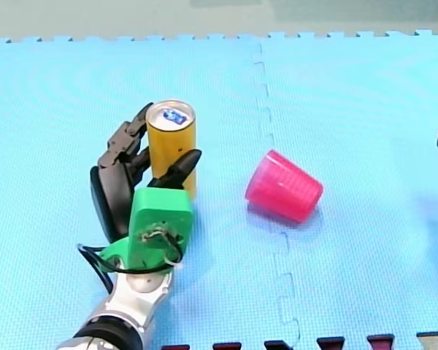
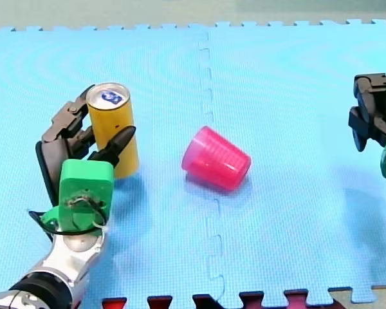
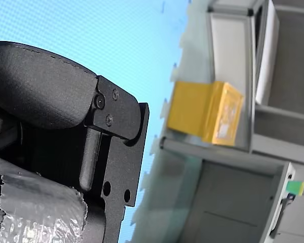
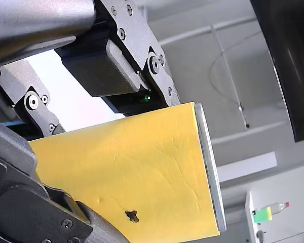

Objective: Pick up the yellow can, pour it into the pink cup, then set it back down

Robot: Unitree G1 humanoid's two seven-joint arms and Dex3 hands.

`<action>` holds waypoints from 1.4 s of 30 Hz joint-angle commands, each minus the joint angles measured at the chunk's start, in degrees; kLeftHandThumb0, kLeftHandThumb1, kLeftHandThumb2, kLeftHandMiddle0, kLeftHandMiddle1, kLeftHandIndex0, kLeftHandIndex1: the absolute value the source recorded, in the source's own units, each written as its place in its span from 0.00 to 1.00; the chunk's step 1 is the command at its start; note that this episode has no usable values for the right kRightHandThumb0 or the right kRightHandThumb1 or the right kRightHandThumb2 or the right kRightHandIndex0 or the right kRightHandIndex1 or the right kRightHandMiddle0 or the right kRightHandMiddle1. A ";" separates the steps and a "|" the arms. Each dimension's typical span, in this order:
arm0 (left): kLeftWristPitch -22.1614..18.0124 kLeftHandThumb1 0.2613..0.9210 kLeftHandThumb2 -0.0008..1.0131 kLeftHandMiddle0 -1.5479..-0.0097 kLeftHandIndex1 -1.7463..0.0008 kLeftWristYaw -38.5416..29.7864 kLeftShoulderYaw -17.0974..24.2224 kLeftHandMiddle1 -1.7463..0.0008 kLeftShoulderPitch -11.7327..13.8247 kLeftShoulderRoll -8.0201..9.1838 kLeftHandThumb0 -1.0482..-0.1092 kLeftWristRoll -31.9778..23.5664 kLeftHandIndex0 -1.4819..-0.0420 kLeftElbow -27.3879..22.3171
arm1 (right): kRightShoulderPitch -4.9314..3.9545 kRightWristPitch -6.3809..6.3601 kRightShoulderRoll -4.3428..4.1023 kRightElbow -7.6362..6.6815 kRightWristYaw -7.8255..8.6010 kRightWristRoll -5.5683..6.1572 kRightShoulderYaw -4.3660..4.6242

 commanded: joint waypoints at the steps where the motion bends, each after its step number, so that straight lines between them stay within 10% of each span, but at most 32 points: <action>1: -0.89 0.83 0.00 0.16 1.00 -0.21 0.34 0.99 -0.51 -0.17 0.67 -0.35 0.22 -0.13 | 0.00 -0.36 -0.41 -0.03 0.16 0.40 -0.28; 21: -2.11 0.84 0.00 0.14 1.00 -5.80 3.29 0.99 -0.29 -2.28 0.66 -3.43 0.23 0.11 | 0.29 -0.37 -1.57 0.25 1.69 0.98 -0.97; 31: -4.32 0.83 0.00 0.39 1.00 -18.34 7.00 1.00 0.61 -3.23 0.62 -8.93 0.45 0.37 | 0.46 -0.47 -1.86 0.38 2.39 1.19 -1.35; 42: -2.38 0.78 0.00 0.47 1.00 -10.89 4.24 1.00 0.44 -2.25 0.57 -3.17 0.48 0.87 | 0.49 -0.60 -1.98 0.44 2.59 1.07 -1.35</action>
